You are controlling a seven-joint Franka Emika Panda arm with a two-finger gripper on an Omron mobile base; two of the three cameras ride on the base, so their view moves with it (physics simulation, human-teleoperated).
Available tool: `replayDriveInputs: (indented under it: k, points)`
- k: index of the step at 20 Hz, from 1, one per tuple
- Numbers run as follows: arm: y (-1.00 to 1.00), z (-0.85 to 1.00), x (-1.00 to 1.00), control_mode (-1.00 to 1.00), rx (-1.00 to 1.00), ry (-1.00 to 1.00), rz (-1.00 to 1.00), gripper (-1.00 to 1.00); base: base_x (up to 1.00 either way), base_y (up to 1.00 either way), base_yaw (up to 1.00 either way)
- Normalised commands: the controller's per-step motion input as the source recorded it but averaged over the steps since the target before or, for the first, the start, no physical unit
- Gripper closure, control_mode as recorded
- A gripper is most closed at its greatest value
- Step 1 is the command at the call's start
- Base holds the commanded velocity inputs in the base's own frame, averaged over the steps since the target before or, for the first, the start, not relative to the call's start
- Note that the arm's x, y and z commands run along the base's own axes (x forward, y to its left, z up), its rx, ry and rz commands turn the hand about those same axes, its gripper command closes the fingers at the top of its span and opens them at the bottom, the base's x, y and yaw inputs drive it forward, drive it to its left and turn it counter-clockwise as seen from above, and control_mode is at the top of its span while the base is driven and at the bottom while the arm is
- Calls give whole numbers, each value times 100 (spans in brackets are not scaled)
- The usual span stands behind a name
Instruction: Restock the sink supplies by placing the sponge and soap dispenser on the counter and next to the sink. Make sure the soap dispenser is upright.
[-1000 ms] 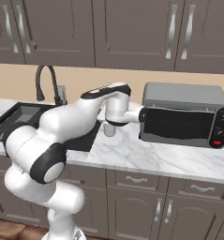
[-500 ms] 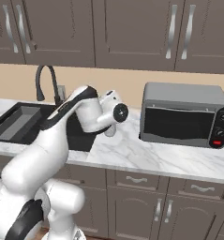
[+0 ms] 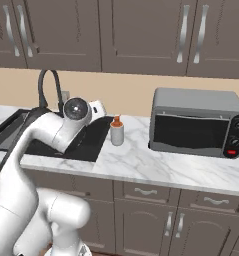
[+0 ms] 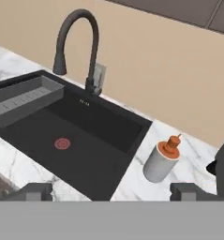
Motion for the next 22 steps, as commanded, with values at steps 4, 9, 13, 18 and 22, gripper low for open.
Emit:
replayDriveInputs:
  k: [4, 9, 13, 18, 22]
  points:
    - [1, 0, -96, -100, 0, 22, -27, -100, 0, 0, 0]
    - [4, 0, -81, -100, 0, 19, -27, -100, 0, 0, 0]
    - [3, -10, -54, -100, 0, 11, -19, -100, 0, 0, 0]
    - [1, -33, -17, -100, 0, 11, -5, -100, 0, 0, 0]
    - [0, -19, 0, -100, 0, 2, 0, -100, 0, 0, 0]
